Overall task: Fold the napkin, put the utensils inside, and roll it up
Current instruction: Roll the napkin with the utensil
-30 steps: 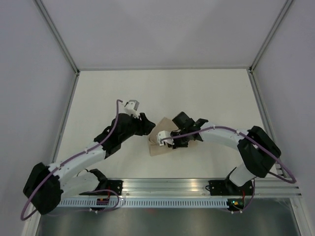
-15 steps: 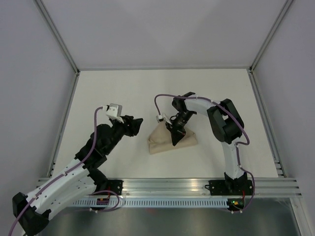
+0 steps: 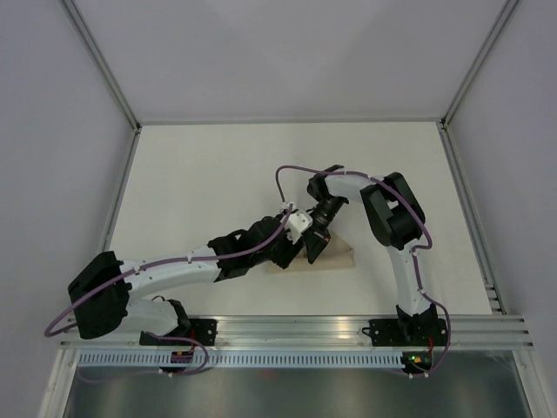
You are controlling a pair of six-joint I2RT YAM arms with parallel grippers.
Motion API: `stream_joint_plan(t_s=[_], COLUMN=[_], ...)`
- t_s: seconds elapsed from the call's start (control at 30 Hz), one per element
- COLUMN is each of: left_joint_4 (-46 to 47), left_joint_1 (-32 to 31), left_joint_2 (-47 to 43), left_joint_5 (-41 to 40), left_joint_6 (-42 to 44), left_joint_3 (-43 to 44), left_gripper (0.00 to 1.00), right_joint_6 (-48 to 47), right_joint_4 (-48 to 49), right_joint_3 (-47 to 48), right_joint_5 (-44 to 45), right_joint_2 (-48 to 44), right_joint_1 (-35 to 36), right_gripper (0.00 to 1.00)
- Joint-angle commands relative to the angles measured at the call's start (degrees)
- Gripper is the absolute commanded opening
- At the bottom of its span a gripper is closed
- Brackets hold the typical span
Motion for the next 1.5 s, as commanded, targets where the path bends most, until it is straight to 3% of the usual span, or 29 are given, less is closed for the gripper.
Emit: stream_joint_plan(t_s=[0.0,0.43,0.7,0.8,0.83,0.93,1.03,1.13,1.33,1.47], left_joint_4=[-3.9,-2.6,4.3,7.5,8.1,8.9,9.3,10.0,9.8,9.6], left_joint_1=[-0.2,0.6,2.6,3.8,4.1,4.5,4.6,4.6,4.6,4.6], left_joint_2=[4.7,14.7,18.7,18.9,19.1,20.1,20.9,21.6,24.0,25.2], left_joint_5=[4.6,13.5,17.9,19.6,20.1,21.2,22.3,23.1,24.7,25.6], left_joint_6=[5.3,5.5,3.4,0.4,0.1,-0.6,-1.1,-2.1,-4.7,-6.2], left_joint_3=[4.0,6.5,5.0,3.2,2.9,2.1,1.7,1.4,1.5,1.2], left_gripper=[0.61,0.63,0.61,0.53,0.44,0.32,0.26,0.19,0.03,0.02], right_joint_6=[-1.3,0.1,0.5,0.6,0.8,1.1,1.4,2.3,5.5,6.9], right_joint_4=[8.9,10.8,11.4,11.7,11.8,12.2,12.4,13.1,16.5,17.3], right_joint_3=[-2.8,-3.0,-3.5,-3.9,-3.9,-4.0,-3.9,-3.9,-4.9,-4.3], right_joint_5=[12.4,12.9,13.0,13.0,13.0,12.9,12.5,12.3,11.7,10.3], right_joint_2=[3.2,1.9,1.9,1.7,1.6,1.2,0.9,0.3,-4.4,-8.6], right_joint_1=[0.1,-0.5,-1.3,-1.5,-1.6,-1.8,-2.0,-2.4,-4.1,-6.0], right_gripper=[0.04,0.05,0.05,0.05,0.05,0.06,0.06,0.11,0.37,0.42])
